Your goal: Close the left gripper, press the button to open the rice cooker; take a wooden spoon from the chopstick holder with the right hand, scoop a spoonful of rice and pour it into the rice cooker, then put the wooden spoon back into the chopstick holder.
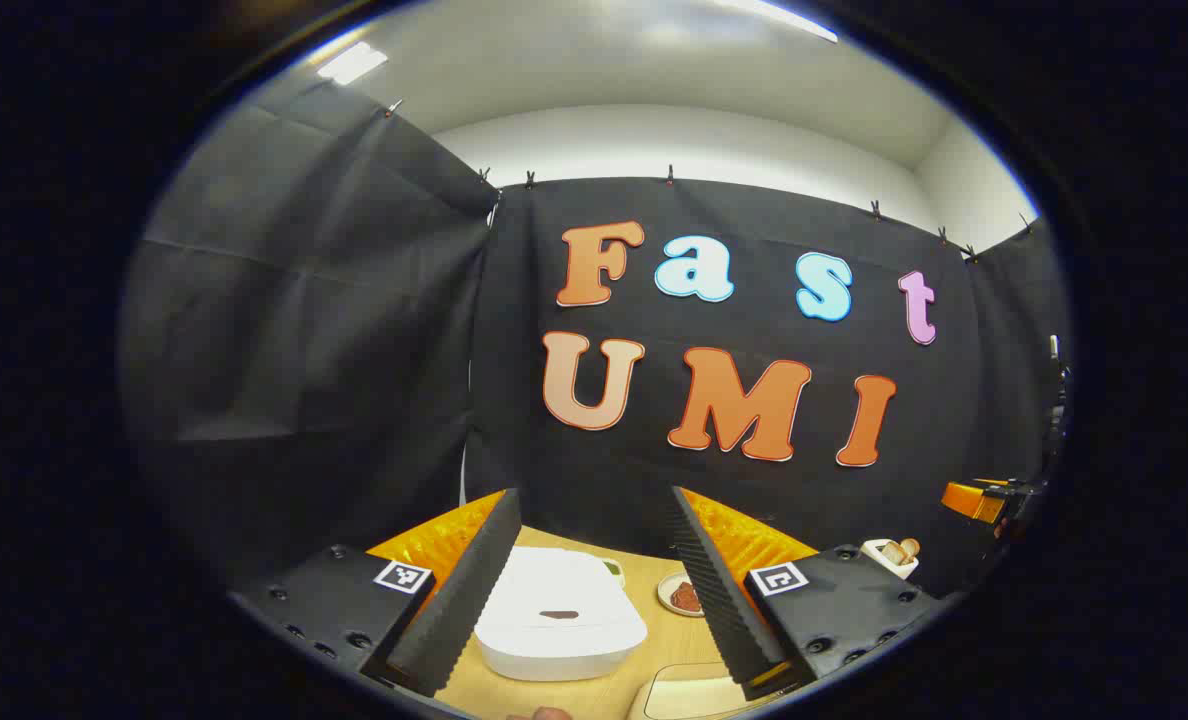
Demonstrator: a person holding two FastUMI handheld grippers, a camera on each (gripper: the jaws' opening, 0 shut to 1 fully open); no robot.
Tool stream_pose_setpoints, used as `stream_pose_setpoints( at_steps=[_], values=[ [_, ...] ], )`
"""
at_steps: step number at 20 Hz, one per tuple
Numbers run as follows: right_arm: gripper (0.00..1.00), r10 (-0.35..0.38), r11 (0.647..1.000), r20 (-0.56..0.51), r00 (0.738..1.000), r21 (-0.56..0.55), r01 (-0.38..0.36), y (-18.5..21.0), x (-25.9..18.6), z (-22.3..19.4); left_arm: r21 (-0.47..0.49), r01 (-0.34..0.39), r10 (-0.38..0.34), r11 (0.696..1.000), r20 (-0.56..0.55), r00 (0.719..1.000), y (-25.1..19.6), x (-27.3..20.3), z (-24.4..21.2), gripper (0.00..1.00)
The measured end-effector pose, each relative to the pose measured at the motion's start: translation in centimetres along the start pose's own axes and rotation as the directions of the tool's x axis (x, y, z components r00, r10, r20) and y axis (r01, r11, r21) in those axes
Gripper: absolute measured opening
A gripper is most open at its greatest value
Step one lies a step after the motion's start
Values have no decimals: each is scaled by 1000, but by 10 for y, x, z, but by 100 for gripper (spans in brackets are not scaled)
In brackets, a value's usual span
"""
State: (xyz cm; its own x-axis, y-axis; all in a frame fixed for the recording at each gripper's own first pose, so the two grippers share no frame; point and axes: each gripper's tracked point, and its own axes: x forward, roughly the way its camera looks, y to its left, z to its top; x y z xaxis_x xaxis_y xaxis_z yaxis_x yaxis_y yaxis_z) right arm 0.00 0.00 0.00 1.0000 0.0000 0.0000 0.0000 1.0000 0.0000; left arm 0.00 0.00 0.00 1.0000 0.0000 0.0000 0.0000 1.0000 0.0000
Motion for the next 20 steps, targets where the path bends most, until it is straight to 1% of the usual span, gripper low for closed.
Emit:
stream_pose_setpoints(
  at_steps=[3,5,6,7,8,9,10,12,13,14,15,16,20],
  values=[
    [95,1,1000,0,1000,-9,-1,2,-3,-2,22,2,-3,1000,20,1000,-4,-3,8,99],
    [95,-25,999,-11,1000,-20,25,-1,-3,-6,57,24,-25,998,15,1000,-8,3,5,98],
    [100,-38,999,-14,999,-23,38,-2,-8,-8,60,32,-33,998,11,999,-7,10,2,97],
    [95,-55,998,-5,998,-23,55,-3,-11,-7,49,46,-46,998,-5,999,-10,19,-1,98],
    [95,-77,997,-2,997,-18,77,-4,-14,-7,40,75,-73,996,-36,997,-16,26,-10,99],
    [100,-96,995,-3,995,-12,96,-5,-20,-8,39,110,-108,993,-60,992,-21,32,-17,100],
    [100,-107,994,-5,994,-5,107,-5,-25,-9,45,127,-124,991,-58,991,-20,40,-19,100],
    [100,-141,990,-4,990,4,141,-12,-35,-8,51,126,-122,991,-60,991,-14,54,-23,100],
    [95,-167,986,-16,986,5,167,-17,-37,-11,39,139,-137,989,-58,989,-16,55,-24,100],
    [95,-190,982,-28,981,8,191,-21,-41,-13,23,151,-149,988,-69,986,-16,57,-27,100],
    [100,-204,979,-19,979,15,204,-24,-46,-13,10,165,-164,986,-86,983,-16,56,-31,100],
    [95,-211,977,-9,977,22,211,-24,-51,-11,7,172,-170,985,-95,981,-11,55,-32,100],
    [95,-258,966,-29,966,16,259,-39,-74,-23,13,175,-174,984,-68,982,7,49,-23,100]
  ],
)
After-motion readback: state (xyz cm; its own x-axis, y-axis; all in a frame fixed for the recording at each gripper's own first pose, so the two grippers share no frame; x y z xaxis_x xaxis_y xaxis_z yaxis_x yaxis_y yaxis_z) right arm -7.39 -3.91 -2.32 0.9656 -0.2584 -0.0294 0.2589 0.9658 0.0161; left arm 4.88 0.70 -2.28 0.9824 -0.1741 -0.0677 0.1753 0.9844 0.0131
